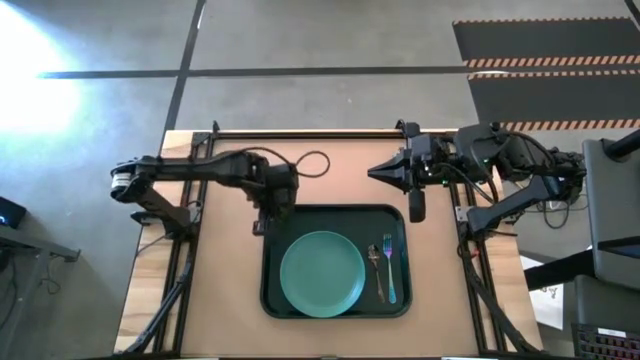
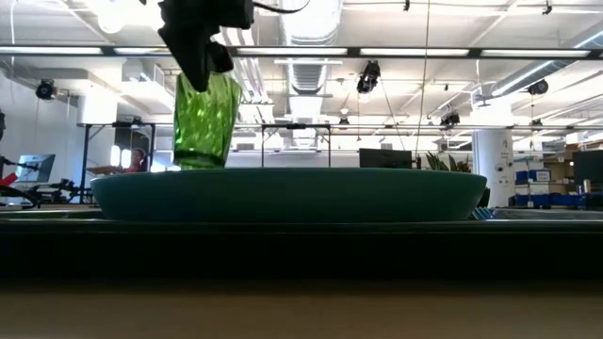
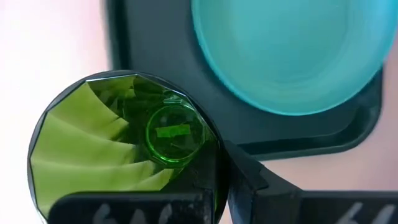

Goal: Pick and place plate/cup/fork/spoon on tray
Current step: Put the drinking glass on the serving tray on the top left of the blue plate

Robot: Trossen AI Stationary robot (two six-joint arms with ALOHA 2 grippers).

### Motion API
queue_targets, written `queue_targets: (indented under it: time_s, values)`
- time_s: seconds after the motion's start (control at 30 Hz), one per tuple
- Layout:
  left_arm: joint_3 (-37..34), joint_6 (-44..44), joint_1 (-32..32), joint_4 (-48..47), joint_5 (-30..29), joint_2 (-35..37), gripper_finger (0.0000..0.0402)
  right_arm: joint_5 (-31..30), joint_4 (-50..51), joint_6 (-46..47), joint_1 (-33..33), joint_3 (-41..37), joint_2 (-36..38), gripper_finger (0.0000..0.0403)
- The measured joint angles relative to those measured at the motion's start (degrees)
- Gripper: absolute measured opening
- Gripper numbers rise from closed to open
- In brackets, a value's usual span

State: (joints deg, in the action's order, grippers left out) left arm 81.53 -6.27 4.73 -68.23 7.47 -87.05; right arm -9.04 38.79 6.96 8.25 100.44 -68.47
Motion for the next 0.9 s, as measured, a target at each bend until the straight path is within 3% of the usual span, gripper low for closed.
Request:
queue_targets:
  time_s: [0.33,0.9]
  values:
    - [-5.82,1.67,-1.05,9.30,4.52,0.00,0.0000,0.00,0.00,0.64,0.00,-0.04,-0.02,0.0009]
    - [-12.04,4.61,-1.07,13.57,4.13,-0.31,0.0000,0.00,0.41,0.61,0.00,-0.11,-0.02,0.0009]
